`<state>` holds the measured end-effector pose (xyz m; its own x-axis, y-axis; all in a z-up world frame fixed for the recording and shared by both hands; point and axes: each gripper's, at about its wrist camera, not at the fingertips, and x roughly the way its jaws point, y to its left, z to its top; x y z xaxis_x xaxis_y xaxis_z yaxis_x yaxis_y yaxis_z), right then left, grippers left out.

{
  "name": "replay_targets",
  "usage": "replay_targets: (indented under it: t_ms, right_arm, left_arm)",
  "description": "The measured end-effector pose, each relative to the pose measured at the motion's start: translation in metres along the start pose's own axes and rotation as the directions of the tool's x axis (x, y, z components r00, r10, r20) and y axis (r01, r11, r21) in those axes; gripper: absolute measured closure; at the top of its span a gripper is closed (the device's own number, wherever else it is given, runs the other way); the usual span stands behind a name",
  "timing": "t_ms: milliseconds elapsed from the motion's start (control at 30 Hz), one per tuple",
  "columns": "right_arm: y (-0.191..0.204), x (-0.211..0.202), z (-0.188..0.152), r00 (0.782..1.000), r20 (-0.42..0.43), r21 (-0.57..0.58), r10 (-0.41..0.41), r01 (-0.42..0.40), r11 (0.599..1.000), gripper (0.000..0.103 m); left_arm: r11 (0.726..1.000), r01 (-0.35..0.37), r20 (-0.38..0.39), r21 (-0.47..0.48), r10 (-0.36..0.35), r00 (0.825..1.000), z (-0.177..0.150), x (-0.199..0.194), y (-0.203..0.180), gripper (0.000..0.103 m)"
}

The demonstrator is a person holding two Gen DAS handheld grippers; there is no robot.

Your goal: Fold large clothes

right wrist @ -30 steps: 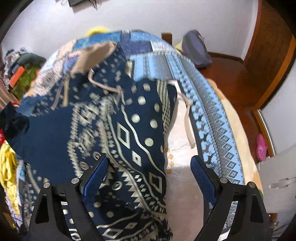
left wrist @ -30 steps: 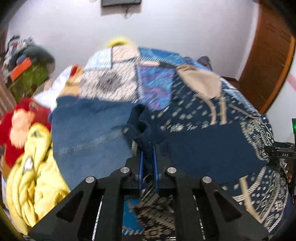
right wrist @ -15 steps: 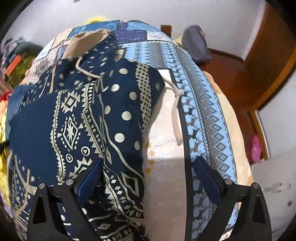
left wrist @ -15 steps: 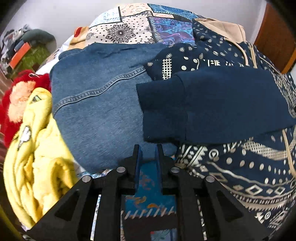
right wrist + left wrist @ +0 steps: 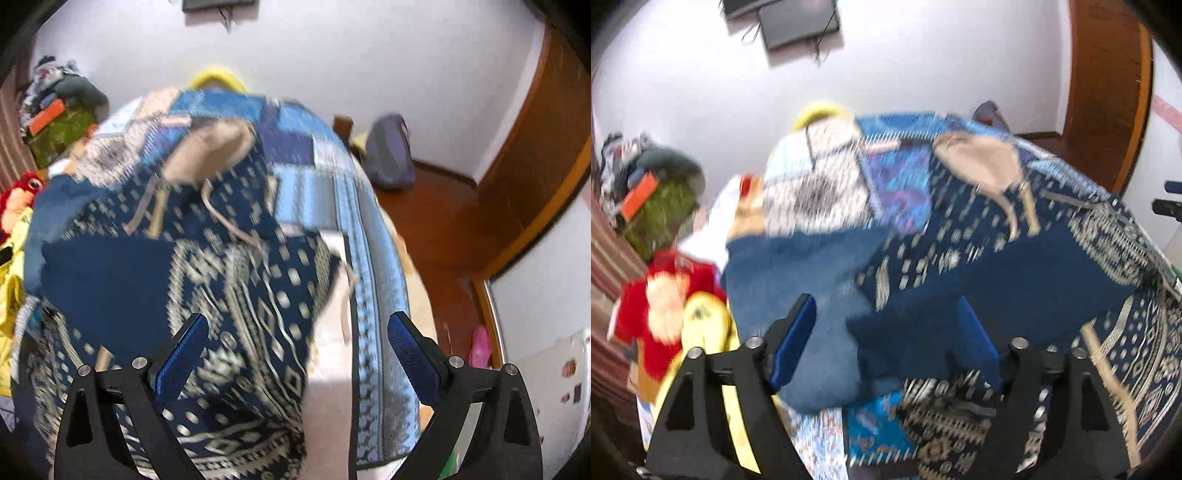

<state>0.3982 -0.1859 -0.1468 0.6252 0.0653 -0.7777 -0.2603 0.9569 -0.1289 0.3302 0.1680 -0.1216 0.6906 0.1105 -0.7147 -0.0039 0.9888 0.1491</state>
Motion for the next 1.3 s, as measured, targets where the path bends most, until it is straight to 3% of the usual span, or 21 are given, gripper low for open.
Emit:
replay_targets:
  t_ms: [167, 433, 700, 833, 933, 1000, 1100, 1133, 1200, 1233, 1267, 1300]
  right_arm:
    - [0.015, -0.014, 0.041, 0.992, 0.107, 0.002, 0.060, -0.060, 0.998, 0.006]
    - [0.035, 0.022, 0.100, 0.983, 0.148, 0.004, 0.107, -0.108, 0.994, 0.006]
    - [0.038, 0.132, 0.139, 0.993, 0.017, 0.069, 0.113, -0.114, 0.991, 0.006]
    - [0.031, 0.190, 0.151, 0.988, -0.067, 0.140, 0.136, -0.126, 0.982, 0.006]
    - [0.023, 0.236, 0.157, 0.978, -0.140, 0.217, 0.157, -0.125, 0.968, 0.006]
    - [0.022, 0.259, 0.160, 0.966, -0.178, 0.248, 0.186, -0.139, 0.959, 0.008]
    - [0.025, 0.280, 0.163, 0.958, -0.191, 0.279, 0.215, -0.157, 0.947, 0.019]
    - [0.028, 0.281, 0.165, 0.962, -0.172, 0.271, 0.214, -0.163, 0.949, 0.023]
    - [0.034, 0.280, 0.167, 0.961, -0.147, 0.243, 0.233, -0.194, 0.950, 0.042]
    - [0.037, 0.278, 0.167, 0.959, -0.141, 0.241, 0.247, -0.209, 0.948, 0.062]
    - [0.040, 0.278, 0.169, 0.959, -0.141, 0.242, 0.247, -0.208, 0.948, 0.075]
    - [0.042, 0.275, 0.169, 0.961, -0.137, 0.233, 0.241, -0.206, 0.950, 0.080]
  left_arm:
    - [0.999, 0.007, 0.081, 0.041, -0.010, 0.997, 0.045, 0.007, -0.028, 0.010]
    - [0.995, 0.092, 0.040, -0.023, -0.092, 0.995, 0.100, 0.074, -0.049, 0.010]
    - [0.962, 0.167, -0.096, -0.215, -0.191, 0.977, 0.133, 0.191, -0.045, 0.010]
    - [0.950, 0.152, -0.162, -0.272, -0.201, 0.966, 0.136, 0.242, -0.046, 0.010]
    - [0.958, 0.109, -0.194, -0.267, -0.164, 0.967, 0.139, 0.270, -0.047, 0.010]
    - [0.963, 0.032, -0.205, -0.266, -0.089, 0.975, 0.140, 0.283, -0.045, 0.010]
    - [0.953, 0.039, -0.193, -0.301, -0.101, 0.976, 0.142, 0.292, -0.041, 0.025]
    - [0.947, 0.056, -0.187, -0.317, -0.120, 0.975, 0.143, 0.292, -0.041, 0.036]
    - [0.944, 0.086, -0.182, -0.318, -0.150, 0.972, 0.145, 0.291, -0.045, 0.058]
    - [0.944, 0.131, -0.184, -0.304, -0.193, 0.964, 0.146, 0.288, -0.050, 0.085]
    - [0.948, 0.137, -0.193, -0.287, -0.197, 0.961, 0.149, 0.284, -0.055, 0.092]
    - [0.957, 0.120, -0.195, -0.264, -0.175, 0.965, 0.151, 0.281, -0.058, 0.092]
